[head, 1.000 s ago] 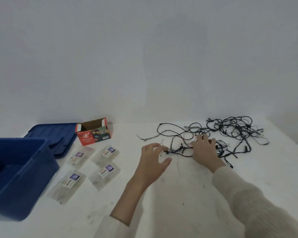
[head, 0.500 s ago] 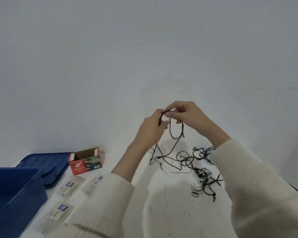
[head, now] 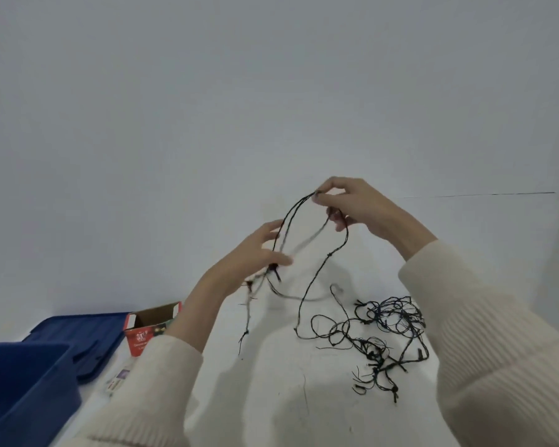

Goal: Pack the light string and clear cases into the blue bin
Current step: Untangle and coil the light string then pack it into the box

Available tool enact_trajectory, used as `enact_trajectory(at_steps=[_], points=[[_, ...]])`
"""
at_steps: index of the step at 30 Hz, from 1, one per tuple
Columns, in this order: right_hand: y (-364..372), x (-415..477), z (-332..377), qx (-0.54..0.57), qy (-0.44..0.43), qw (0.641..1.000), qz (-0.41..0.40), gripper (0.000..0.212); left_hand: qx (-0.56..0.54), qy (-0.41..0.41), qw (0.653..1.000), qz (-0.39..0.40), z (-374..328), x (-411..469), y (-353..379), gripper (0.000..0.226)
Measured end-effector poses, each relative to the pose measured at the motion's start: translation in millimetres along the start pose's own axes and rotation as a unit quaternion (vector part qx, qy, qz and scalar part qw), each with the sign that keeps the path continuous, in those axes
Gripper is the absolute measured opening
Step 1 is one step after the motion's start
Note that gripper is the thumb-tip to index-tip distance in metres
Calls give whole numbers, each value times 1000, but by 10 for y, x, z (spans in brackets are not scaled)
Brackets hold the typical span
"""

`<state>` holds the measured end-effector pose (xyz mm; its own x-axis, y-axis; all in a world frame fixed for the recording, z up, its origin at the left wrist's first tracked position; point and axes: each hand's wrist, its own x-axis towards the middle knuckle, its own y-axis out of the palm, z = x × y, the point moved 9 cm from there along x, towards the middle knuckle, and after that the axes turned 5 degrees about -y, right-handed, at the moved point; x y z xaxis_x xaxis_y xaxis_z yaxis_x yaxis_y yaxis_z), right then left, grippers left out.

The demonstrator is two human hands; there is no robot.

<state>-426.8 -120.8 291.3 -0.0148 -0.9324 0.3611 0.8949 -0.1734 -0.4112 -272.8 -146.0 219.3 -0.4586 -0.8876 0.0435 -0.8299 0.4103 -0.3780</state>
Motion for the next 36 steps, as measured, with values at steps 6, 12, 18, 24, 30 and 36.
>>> enact_trajectory(at_steps=[6,12,18,24,30,36], points=[[203,17,266,-52,-53,994,87,15,-42,84,995,-12,-456,-26,-61,27],[-55,-16,-696,-300,68,945,114,11,-273,114,937,-187,-370,-105,-802,21],[-394,22,-750,-223,143,964,-23,44,92,-27,981,-167,-133,-147,-692,20],[23,191,578,-28,-33,999,7,33,34,103,991,-72,-765,-53,0,61],[-396,221,816,-166,-111,969,-143,14,-120,114,984,-65,-884,-82,-114,28],[-941,210,23,-339,37,916,-211,15,-405,49,905,-120,-439,-70,-663,21]])
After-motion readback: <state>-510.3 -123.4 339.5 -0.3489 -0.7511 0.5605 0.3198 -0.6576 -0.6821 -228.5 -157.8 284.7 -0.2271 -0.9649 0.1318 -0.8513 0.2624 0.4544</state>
